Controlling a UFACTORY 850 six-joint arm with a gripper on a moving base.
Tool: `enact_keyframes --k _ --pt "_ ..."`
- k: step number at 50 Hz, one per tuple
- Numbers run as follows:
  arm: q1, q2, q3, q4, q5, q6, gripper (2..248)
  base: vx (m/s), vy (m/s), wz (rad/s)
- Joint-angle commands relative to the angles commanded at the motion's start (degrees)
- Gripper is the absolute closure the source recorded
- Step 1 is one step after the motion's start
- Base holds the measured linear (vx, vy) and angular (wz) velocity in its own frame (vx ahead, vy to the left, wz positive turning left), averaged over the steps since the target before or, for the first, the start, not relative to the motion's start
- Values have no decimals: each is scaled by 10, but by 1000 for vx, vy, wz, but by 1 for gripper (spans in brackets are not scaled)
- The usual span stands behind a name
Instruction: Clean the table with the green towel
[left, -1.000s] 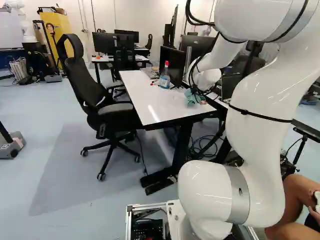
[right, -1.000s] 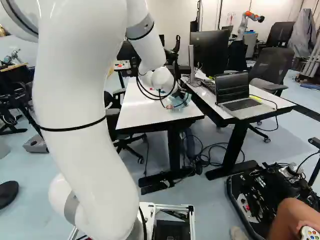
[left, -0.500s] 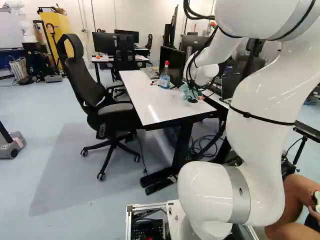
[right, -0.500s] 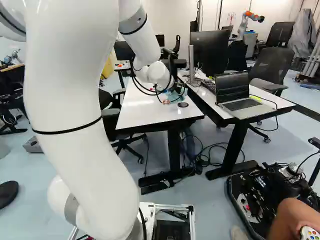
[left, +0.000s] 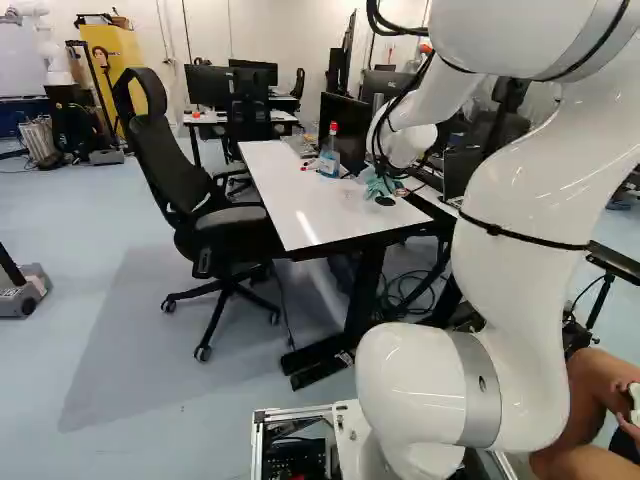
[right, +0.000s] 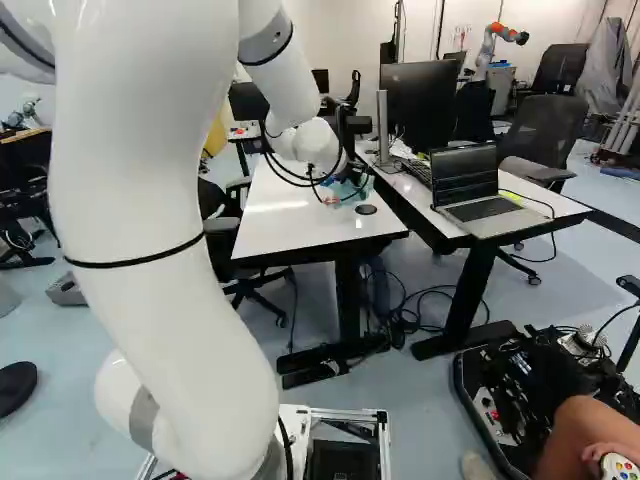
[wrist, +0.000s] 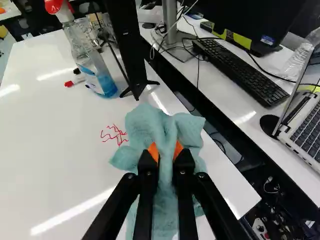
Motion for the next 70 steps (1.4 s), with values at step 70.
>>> enact_keyframes --k 70 --pt "42 -116 -139 0 0 0 201 0 0 0"
